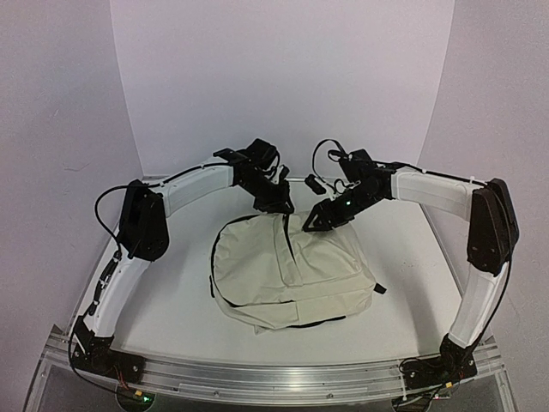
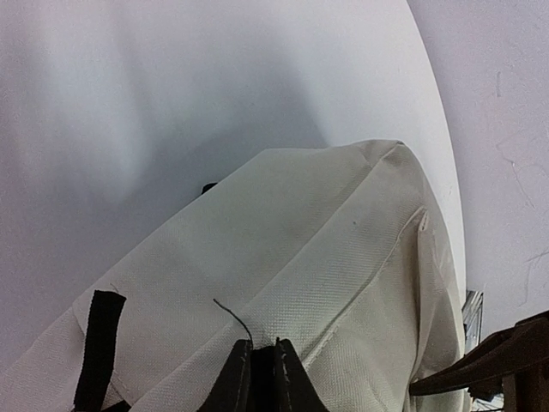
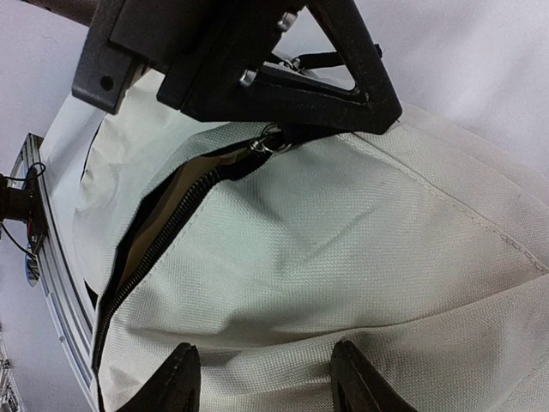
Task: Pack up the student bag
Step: Zip the student bag at the center of the board.
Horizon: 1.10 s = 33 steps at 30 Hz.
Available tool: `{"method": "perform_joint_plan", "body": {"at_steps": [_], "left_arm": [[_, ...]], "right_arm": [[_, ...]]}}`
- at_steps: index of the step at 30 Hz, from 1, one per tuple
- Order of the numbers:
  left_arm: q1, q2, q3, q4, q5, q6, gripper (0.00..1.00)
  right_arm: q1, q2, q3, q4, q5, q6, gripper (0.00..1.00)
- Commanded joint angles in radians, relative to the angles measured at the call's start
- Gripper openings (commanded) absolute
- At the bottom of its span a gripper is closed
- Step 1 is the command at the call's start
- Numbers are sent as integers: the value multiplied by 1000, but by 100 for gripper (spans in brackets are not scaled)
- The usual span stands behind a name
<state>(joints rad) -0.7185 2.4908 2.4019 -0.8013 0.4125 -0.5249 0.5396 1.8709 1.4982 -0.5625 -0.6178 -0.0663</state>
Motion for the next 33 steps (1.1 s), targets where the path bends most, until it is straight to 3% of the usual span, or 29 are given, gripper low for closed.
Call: {"method": "perform_joint_plan", "body": {"at_steps": [1, 16, 25, 33], "left_arm": [[-19, -53, -42, 29, 91, -40, 2], [-4, -352, -324, 337, 89, -100, 0], [-17, -489, -548, 396, 148, -87, 0], [-112, -534, -621, 372, 193, -12, 0]], "right_arm": [[21, 46, -26, -135, 33, 25, 52], [20, 48, -31, -135, 45, 26, 56], [21, 63, -16, -135, 43, 38, 57], [21, 90, 2, -135, 46, 49, 58]]}}
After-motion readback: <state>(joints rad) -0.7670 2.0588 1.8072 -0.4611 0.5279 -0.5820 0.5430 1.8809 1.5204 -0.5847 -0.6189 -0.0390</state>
